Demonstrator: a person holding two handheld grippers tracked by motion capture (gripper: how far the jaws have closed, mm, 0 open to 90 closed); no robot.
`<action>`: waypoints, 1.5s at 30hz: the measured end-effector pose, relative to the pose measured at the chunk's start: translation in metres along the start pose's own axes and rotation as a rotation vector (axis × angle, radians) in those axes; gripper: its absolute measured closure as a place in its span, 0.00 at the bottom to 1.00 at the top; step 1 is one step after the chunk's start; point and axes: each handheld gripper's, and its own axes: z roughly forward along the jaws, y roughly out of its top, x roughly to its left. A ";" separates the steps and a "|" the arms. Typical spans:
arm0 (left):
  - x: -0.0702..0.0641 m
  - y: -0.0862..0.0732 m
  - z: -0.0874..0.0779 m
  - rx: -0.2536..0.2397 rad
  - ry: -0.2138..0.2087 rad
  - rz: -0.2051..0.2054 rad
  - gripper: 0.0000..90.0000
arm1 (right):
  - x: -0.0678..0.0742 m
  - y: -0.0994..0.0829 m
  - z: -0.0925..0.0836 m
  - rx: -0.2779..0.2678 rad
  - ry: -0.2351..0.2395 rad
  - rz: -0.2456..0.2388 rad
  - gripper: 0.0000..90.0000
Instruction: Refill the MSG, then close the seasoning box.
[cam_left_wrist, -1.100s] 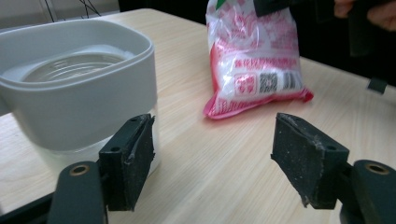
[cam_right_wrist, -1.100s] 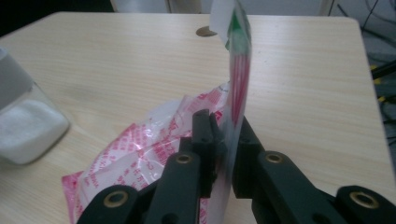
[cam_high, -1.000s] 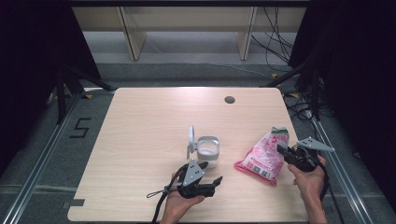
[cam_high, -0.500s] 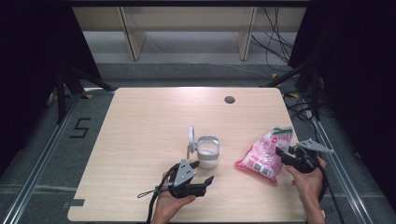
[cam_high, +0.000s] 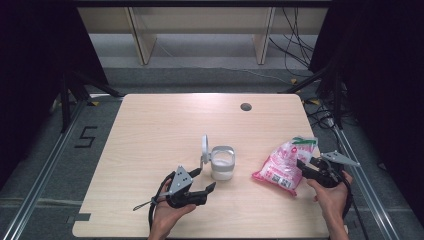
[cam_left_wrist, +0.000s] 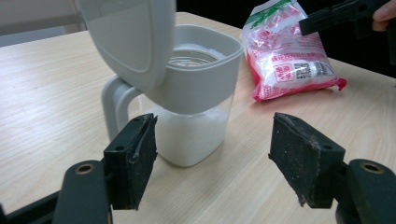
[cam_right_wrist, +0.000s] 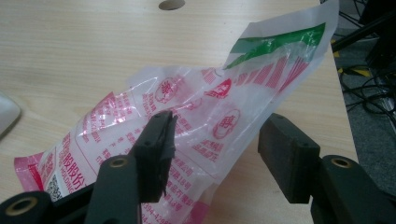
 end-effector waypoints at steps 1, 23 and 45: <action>0.001 0.000 -0.001 0.000 0.003 0.000 0.34 | 0.000 0.000 -0.001 -0.010 -0.006 -0.001 0.49; 0.025 0.013 -0.019 -0.004 0.068 -0.014 0.36 | 0.043 -0.001 -0.031 -0.098 0.057 -0.144 0.46; 0.045 0.013 -0.020 -0.015 0.140 0.083 0.99 | 0.070 -0.022 -0.033 -0.049 0.148 -0.203 0.48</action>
